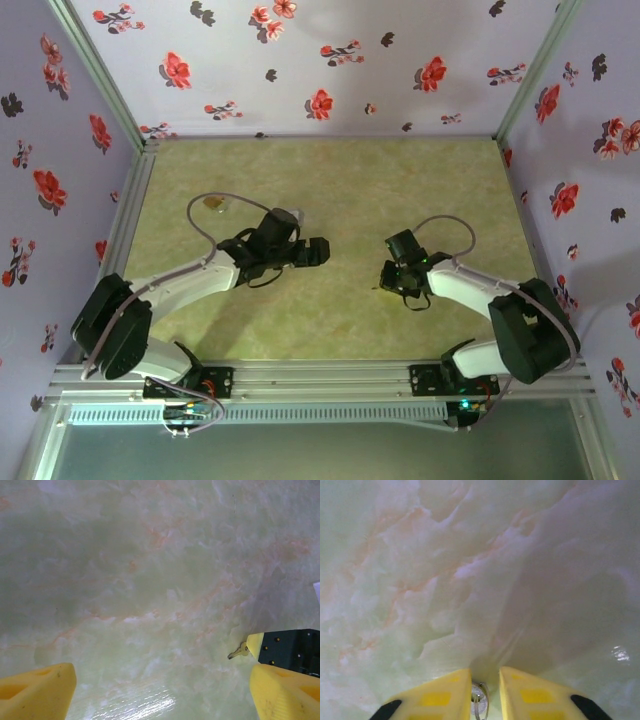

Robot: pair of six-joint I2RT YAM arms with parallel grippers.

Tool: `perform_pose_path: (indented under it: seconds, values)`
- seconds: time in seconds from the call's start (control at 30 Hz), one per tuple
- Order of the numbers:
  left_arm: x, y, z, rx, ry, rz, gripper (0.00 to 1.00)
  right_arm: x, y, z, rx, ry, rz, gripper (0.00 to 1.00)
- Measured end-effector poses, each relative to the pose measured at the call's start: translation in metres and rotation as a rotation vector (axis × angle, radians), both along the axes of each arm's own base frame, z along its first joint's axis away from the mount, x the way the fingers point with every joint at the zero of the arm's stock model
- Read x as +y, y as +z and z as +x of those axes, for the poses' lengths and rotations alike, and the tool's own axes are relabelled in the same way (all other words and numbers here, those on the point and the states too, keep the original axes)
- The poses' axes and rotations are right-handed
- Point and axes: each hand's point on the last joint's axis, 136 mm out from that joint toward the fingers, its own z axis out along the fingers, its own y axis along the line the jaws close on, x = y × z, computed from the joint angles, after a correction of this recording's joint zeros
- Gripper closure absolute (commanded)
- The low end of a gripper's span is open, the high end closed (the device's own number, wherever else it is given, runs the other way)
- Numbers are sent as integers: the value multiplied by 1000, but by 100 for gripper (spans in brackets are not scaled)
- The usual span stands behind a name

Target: Unlock with the key

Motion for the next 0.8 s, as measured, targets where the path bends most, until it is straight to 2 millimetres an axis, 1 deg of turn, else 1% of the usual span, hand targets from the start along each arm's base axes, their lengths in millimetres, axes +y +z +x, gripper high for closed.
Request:
perform_pose_path:
  seconds: [0.13,0.17,0.3,0.37,0.47,0.5,0.6,0.63,0.73,0.8]
  values:
    - [-2,-9,-2,19,-4,15,11,1,-1,1,3,-13,7,99]
    - [-4,-12,-2,23,-6,18,12,2,-1,1,6,-17,12,100]
    - [-16,-21,-7,52,-17,-3,12,5,1,0,13,-27,39,100]
    - [-25,-21,-8,68,-14,-39,13,10,8,-2,10,-28,74,100]
    - [-42,-16,-7,87,-10,-126,14,15,30,-1,-38,-32,129,100]
    - [-49,-13,-7,94,-10,-162,14,16,41,0,-60,-36,147,100]
    - [-67,-3,-4,110,-7,-271,14,20,80,11,-150,-48,210,100]
    - [-72,2,-3,114,-3,-308,15,22,97,16,-190,-56,236,100]
    - [-83,21,3,115,17,-418,14,22,136,31,-292,-90,304,100]
    - [-89,36,7,117,38,-501,14,22,154,38,-350,-108,342,100]
